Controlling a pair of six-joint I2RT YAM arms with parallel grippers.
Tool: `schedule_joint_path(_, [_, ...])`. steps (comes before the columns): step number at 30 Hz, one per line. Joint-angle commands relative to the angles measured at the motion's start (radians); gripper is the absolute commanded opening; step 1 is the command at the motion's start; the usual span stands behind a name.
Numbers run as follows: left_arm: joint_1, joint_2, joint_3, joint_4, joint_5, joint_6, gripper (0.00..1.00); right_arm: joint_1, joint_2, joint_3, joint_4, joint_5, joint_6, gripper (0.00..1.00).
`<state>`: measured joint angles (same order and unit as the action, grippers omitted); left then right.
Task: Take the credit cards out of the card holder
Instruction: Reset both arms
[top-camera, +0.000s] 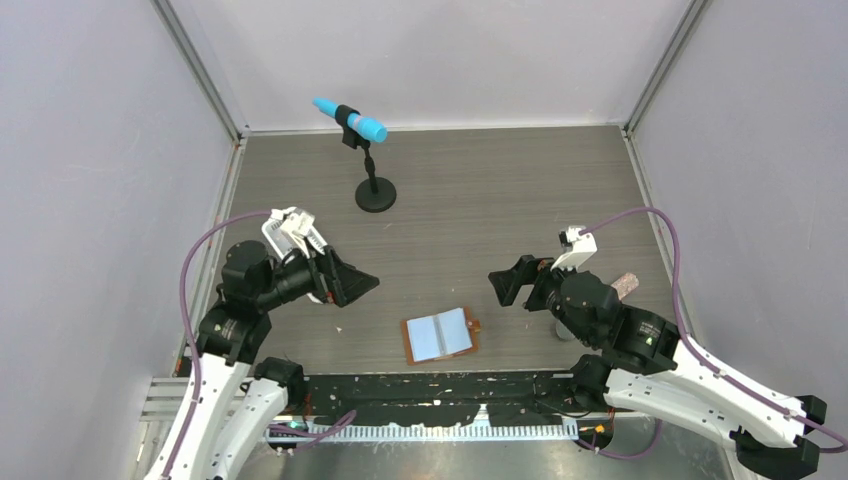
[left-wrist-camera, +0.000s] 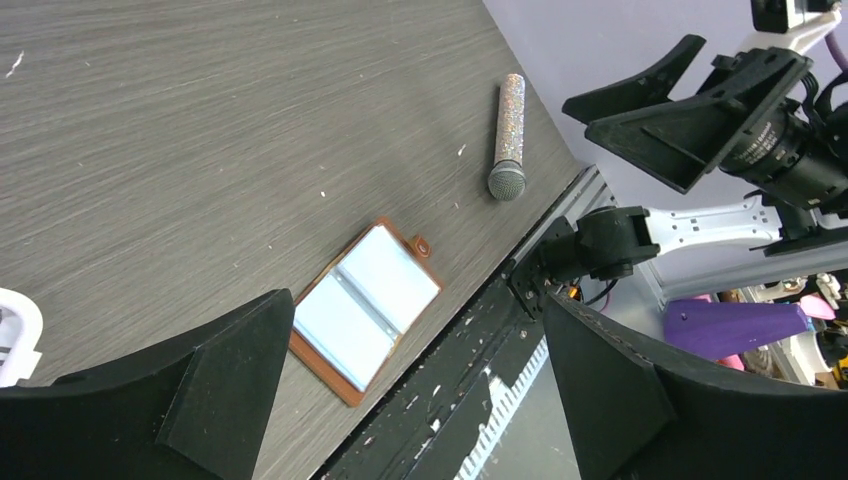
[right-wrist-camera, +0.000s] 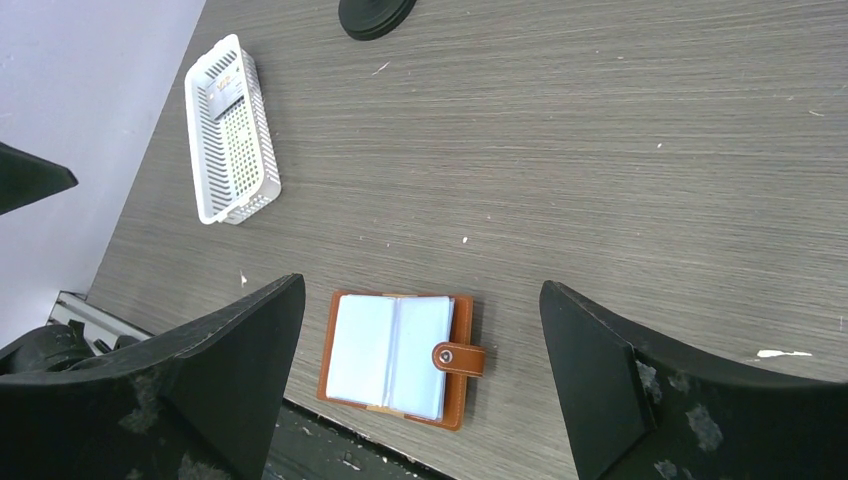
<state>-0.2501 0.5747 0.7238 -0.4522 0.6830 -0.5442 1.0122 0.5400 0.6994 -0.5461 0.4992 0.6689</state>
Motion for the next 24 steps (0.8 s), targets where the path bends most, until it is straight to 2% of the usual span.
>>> schedule_joint_path(1, [-0.003, -0.044, 0.016, -0.052, 0.012, 0.045, 1.0, -0.003, 0.013, 0.054, 0.049, 0.008, 0.02, 0.95])
schedule_joint_path(24, [-0.003, -0.092, 0.005, -0.103, -0.012, 0.058, 1.0, -0.003, -0.01, 0.016, 0.061, -0.016, 0.049, 0.95])
